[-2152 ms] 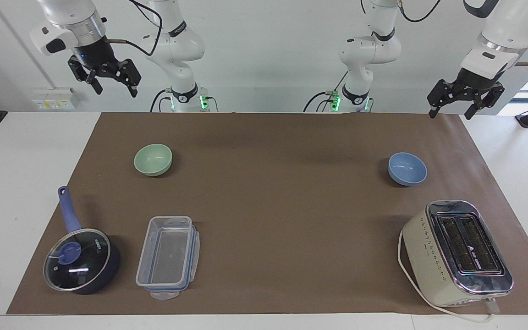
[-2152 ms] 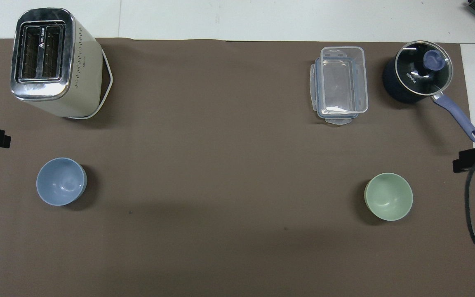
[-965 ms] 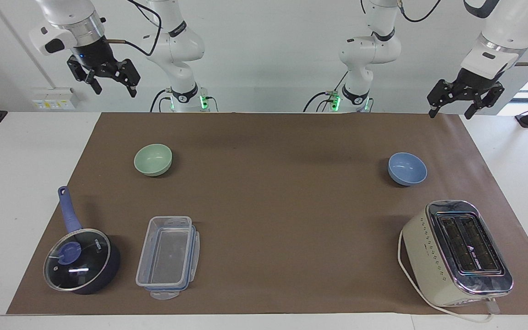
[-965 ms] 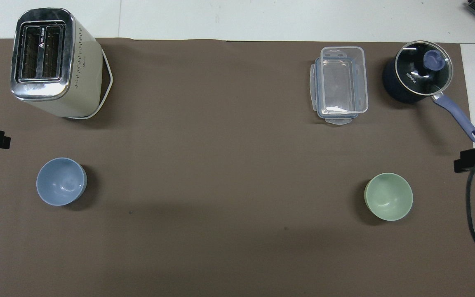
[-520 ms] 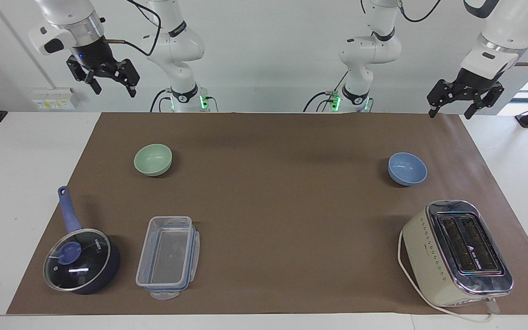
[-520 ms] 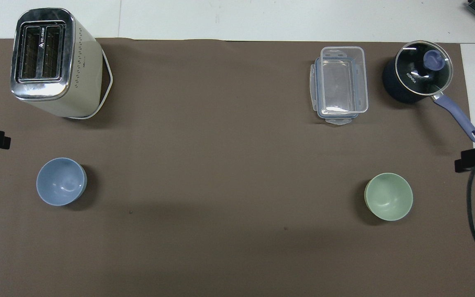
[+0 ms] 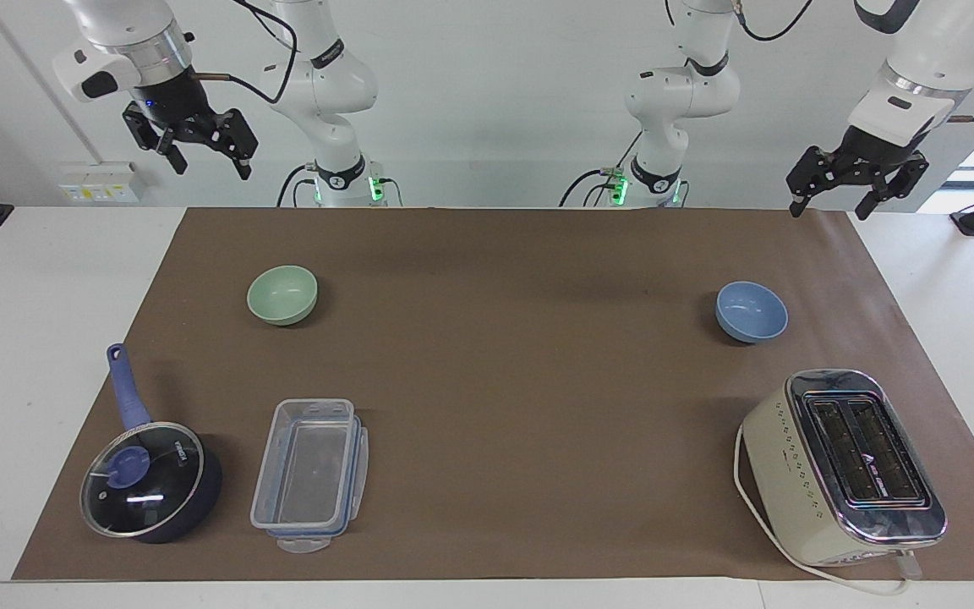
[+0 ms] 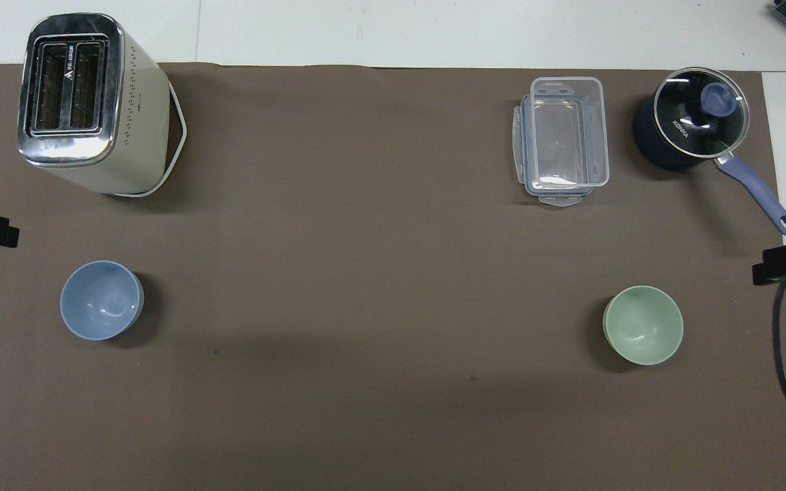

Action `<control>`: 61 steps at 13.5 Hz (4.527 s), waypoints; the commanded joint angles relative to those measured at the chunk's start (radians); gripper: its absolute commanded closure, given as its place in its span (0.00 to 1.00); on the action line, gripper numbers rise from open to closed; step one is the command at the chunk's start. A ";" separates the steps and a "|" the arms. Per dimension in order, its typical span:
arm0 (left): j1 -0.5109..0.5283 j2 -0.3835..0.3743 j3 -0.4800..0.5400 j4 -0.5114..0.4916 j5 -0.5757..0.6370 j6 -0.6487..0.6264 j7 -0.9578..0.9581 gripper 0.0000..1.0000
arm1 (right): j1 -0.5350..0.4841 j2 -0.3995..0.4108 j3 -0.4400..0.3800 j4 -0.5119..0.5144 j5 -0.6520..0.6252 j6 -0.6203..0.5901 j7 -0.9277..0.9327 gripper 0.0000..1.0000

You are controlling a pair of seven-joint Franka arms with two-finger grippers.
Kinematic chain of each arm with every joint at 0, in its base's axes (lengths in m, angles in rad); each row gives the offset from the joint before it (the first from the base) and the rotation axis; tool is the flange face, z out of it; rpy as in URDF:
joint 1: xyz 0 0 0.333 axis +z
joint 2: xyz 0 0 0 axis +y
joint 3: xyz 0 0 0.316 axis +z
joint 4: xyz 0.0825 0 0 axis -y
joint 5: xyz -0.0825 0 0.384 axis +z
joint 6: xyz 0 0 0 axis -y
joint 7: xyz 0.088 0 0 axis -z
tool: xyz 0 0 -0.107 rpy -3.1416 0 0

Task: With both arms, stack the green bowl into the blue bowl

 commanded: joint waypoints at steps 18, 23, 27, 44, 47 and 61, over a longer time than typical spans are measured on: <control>0.143 -0.036 0.003 -0.159 -0.104 0.081 0.231 0.00 | -0.011 -0.007 -0.002 -0.007 0.008 -0.006 -0.024 0.00; 0.240 -0.056 0.005 -0.423 -0.181 0.311 0.364 0.00 | -0.013 -0.019 -0.002 -0.024 0.008 -0.006 -0.026 0.00; 0.295 -0.048 0.005 -0.604 -0.249 0.465 0.488 0.00 | -0.013 -0.019 -0.002 -0.024 0.008 -0.006 -0.024 0.00; 0.315 0.105 0.005 -0.745 -0.338 0.682 0.576 0.91 | -0.013 -0.019 -0.002 -0.024 0.008 -0.006 -0.026 0.00; 0.311 0.104 0.005 -0.741 -0.338 0.669 0.578 1.00 | -0.013 -0.019 -0.002 -0.024 0.008 -0.006 -0.026 0.00; -0.293 -0.031 -0.007 -0.715 -0.264 0.585 -0.253 1.00 | -0.013 -0.021 -0.002 -0.027 0.008 -0.006 -0.026 0.00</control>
